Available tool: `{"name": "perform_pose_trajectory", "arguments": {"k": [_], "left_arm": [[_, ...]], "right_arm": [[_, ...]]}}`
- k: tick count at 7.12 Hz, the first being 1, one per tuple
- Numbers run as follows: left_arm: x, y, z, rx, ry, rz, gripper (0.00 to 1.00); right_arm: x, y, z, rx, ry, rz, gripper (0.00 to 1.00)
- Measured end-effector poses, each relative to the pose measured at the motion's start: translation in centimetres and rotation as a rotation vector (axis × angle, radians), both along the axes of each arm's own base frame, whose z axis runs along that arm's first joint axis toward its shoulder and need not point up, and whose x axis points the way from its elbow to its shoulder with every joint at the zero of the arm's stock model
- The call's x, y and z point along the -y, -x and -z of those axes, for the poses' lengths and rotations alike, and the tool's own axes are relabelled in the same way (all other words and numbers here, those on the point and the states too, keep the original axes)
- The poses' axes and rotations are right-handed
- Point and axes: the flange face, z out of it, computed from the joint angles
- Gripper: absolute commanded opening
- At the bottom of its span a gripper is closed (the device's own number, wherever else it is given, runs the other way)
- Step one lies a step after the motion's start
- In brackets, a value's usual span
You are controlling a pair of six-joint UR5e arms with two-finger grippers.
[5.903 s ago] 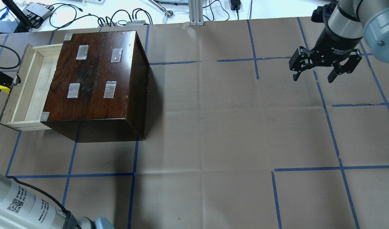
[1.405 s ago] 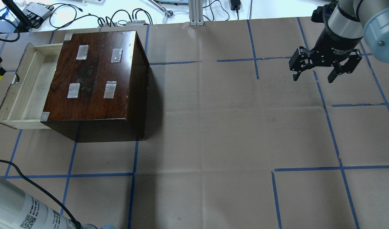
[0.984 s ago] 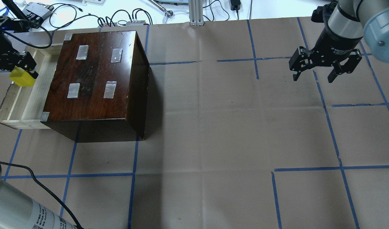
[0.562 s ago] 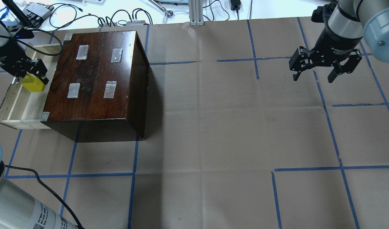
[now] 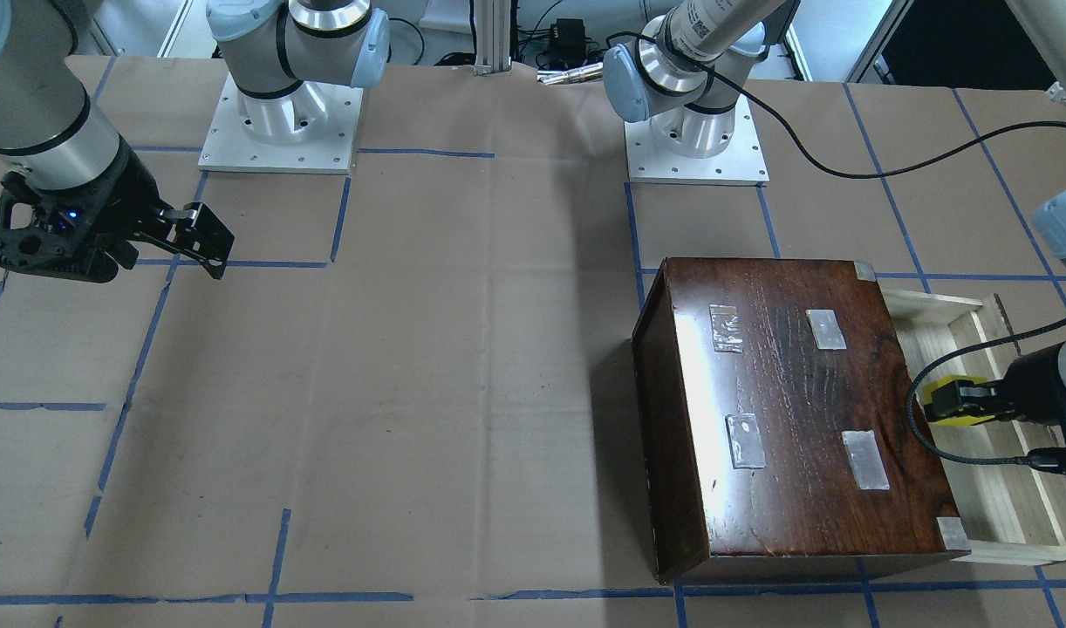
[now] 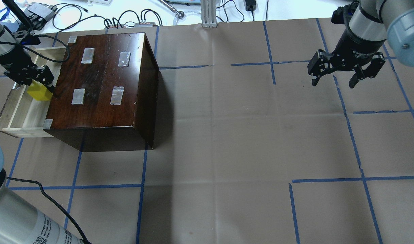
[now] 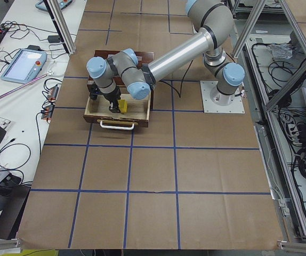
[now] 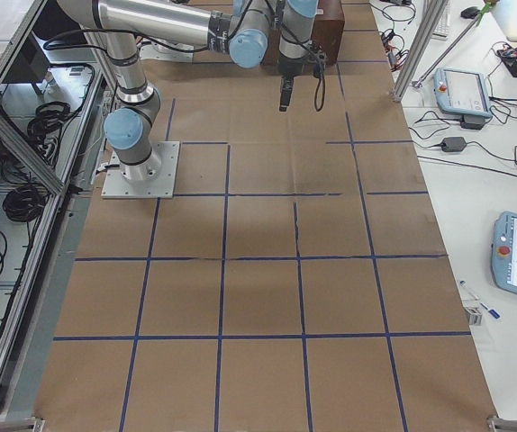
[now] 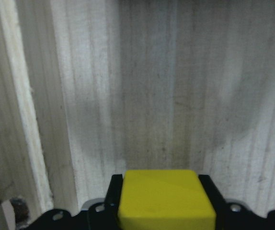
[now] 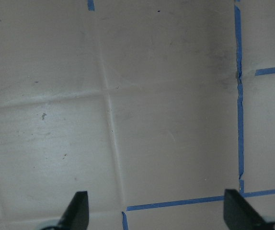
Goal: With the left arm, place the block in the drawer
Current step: 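Carry the yellow cube over the open drawer and lower it inside, then open the left gripper to release the cube in the drawer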
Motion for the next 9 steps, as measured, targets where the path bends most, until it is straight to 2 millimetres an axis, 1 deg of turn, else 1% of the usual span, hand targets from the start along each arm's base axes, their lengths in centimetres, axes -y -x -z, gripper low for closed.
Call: {"name": "perform_pose_trajectory", "arguments": {"k": [3,4,6,8,9], "left_arm": [[0.0,0.0,0.0,0.002,-0.001,-0.017,0.62],[0.0,0.0,0.1,0.002,-0.002,-0.018,0.63],[0.1,0.0,0.0,-0.009,0.005,-0.021,0.75],[0.2,0.1,-0.9,-0.008,0.019,-0.029,0.90],[0.2,0.0,-1.6,-0.002,0.027,-0.037,0.96]], "right_arm": [[0.0,0.0,0.0,0.000,0.000,0.000,1.00],[0.0,0.0,0.0,0.000,0.000,0.000,1.00],[0.0,0.0,0.0,0.000,0.000,0.000,1.00],[0.0,0.0,0.0,0.000,0.000,0.000,1.00],[0.0,0.0,0.0,0.000,0.000,0.000,1.00]]}}
